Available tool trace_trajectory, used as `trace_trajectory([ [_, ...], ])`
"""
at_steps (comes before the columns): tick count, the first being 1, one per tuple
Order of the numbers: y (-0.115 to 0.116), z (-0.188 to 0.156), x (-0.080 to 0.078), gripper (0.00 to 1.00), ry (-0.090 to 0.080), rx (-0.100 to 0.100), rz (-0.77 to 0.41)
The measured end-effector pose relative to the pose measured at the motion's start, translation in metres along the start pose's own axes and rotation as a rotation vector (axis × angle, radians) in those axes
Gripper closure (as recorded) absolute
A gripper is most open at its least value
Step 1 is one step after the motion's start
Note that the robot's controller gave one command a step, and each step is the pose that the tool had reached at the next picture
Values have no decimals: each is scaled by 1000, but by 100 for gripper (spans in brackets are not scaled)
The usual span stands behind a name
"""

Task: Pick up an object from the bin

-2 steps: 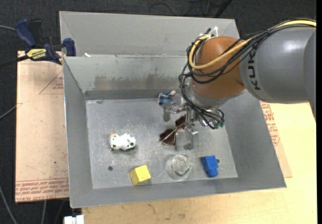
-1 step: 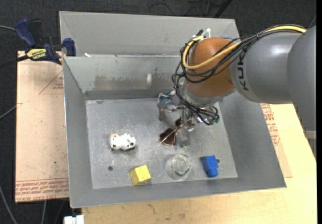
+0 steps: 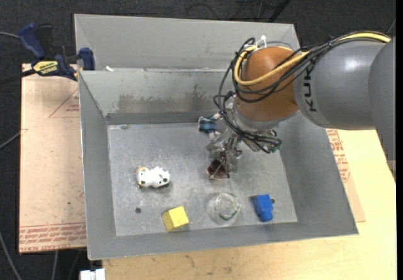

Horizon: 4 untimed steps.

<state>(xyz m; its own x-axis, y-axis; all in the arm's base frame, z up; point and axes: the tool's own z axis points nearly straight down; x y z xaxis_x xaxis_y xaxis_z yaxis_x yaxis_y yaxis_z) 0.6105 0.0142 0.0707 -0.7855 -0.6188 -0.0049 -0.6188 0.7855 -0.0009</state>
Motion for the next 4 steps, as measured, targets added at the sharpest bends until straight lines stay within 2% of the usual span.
trace_trajectory([
  [2,0,-2,0,100,1,-1,1],
  [3,2,-11,1,100,6,-5,1],
  [4,2,-34,2,100,10,-7,1],
])
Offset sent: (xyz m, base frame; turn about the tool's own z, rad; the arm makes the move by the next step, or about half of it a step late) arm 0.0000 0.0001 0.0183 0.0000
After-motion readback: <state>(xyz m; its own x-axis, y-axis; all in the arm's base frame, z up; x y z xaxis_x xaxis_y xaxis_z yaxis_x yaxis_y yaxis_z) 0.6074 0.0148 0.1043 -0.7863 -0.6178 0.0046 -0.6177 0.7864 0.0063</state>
